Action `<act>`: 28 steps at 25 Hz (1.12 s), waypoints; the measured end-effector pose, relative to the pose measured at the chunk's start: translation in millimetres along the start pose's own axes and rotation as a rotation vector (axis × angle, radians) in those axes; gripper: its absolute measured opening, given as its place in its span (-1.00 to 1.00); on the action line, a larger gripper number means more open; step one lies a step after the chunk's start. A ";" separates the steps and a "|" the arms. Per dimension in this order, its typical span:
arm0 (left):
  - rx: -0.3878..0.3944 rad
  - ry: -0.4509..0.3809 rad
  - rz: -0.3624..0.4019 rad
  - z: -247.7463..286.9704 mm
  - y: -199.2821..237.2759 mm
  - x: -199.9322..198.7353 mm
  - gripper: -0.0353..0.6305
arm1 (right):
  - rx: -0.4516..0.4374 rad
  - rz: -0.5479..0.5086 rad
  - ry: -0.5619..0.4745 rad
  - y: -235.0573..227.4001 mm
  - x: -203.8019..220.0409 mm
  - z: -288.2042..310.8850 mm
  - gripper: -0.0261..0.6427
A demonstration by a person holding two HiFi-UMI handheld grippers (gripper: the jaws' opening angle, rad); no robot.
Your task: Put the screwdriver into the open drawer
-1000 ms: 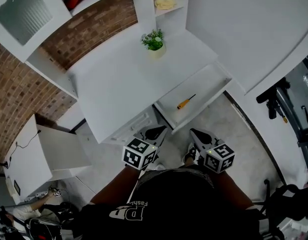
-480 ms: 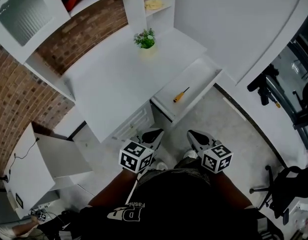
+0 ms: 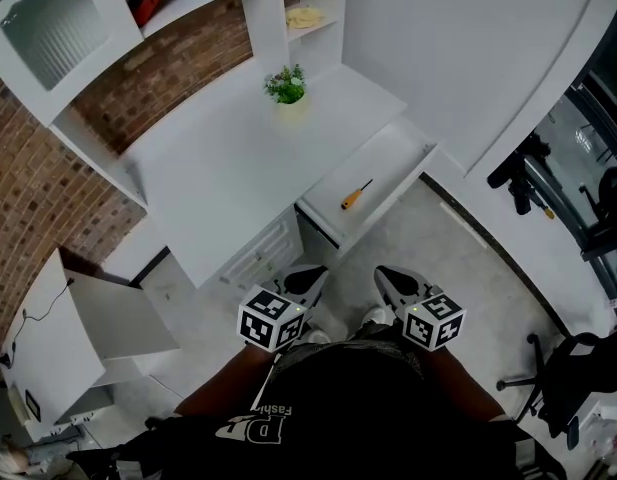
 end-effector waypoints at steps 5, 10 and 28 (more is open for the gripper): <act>-0.012 -0.005 0.007 -2.2 2.0 1.4 -0.84 | 0.030 0.015 0.001 -5.6 6.4 -11.5 -0.91; -0.021 -0.005 0.006 -5.4 3.5 4.3 -0.84 | 0.029 0.022 0.011 -2.4 13.3 -13.6 -0.91; -0.003 0.000 0.024 -4.0 -2.7 4.5 -0.84 | 0.017 0.015 0.015 1.9 13.4 -10.8 -0.91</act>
Point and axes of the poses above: the fingertips, and each gripper's own axes: z forward along the fingers, y to its left, x out of its underside, the point moved 5 cm from there along -z, backward along the fingers, and after that the axes turned 10 degrees about -y, right-handed, at the moved point
